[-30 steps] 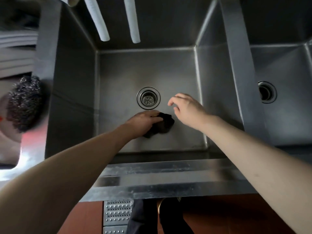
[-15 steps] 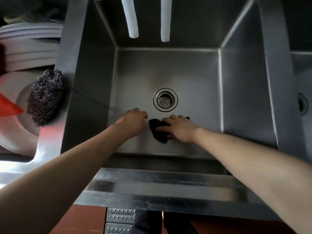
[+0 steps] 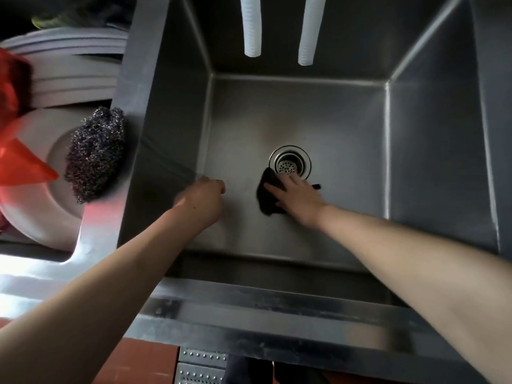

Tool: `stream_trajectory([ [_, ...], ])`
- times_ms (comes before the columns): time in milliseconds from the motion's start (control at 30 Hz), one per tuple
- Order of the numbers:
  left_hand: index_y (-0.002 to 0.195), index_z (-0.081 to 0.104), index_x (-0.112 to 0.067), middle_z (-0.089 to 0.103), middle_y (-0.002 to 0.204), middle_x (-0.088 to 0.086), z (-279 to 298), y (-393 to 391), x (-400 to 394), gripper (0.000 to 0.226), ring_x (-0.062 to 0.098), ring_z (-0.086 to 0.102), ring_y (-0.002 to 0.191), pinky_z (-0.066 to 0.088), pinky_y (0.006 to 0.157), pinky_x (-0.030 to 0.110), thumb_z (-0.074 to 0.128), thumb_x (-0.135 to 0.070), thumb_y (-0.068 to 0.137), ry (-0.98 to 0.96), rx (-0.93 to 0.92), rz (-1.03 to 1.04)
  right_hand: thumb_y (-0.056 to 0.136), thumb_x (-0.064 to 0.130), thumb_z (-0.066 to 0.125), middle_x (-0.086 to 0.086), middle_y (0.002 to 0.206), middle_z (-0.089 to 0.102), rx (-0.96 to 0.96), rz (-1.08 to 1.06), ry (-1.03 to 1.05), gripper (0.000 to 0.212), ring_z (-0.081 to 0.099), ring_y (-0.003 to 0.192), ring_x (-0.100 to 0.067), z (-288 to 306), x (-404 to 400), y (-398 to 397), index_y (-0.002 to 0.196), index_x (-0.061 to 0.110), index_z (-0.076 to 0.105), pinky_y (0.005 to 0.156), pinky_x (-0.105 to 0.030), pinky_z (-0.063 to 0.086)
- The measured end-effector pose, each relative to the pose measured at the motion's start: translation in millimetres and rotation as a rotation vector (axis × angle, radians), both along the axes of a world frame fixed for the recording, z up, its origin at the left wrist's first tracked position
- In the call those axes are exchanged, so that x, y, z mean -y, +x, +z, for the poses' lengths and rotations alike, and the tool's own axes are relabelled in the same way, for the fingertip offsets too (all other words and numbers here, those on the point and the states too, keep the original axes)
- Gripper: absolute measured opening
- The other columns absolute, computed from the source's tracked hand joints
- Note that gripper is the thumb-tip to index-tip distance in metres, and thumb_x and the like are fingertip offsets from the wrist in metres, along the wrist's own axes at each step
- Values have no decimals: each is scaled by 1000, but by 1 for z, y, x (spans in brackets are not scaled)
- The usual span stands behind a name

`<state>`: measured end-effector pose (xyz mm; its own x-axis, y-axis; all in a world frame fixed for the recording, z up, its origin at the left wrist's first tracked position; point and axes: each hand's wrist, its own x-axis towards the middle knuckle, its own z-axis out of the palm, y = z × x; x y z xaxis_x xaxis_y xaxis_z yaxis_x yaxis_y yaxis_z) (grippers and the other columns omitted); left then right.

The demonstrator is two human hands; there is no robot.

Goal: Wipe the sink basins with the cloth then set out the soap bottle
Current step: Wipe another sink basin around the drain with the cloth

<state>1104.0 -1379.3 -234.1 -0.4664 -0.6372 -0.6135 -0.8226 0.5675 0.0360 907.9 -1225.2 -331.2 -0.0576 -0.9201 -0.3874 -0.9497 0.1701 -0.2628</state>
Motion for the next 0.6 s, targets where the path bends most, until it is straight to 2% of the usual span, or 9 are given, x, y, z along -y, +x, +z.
stream_trajectory([
  [67,129,57,-34,54,133,4,-1,1,0,38,28,58,115,52,95,48,48,-19,96,2,11,9,103,25,55,-15,161,25,-10,136,-30,66,36,135,-42,-2,11,30,162,30,27,108,-54,41],
  [167,130,57,-33,53,136,5,-3,0,-1,38,29,55,120,50,99,48,47,-20,96,6,12,18,98,19,61,-14,163,24,-1,466,-35,73,37,131,-39,-4,4,46,161,32,27,101,-50,44],
  [267,129,58,-31,52,136,7,0,-1,-3,38,30,55,122,49,101,47,47,-20,95,31,15,13,101,22,60,-14,161,32,87,621,0,62,40,132,-39,-1,-19,34,158,33,38,100,-49,44],
  [400,124,60,-30,55,133,8,3,-3,-7,35,30,56,119,49,100,45,47,-22,93,53,-17,-9,100,25,63,-8,159,34,108,599,129,59,38,137,-35,12,-50,6,154,39,43,106,-48,43],
  [600,121,61,-31,59,130,7,12,-9,-18,32,31,58,117,50,100,45,46,-27,93,95,-45,-22,98,29,65,-3,158,36,9,494,231,62,38,138,-31,33,-59,-37,152,46,41,100,-45,47],
])
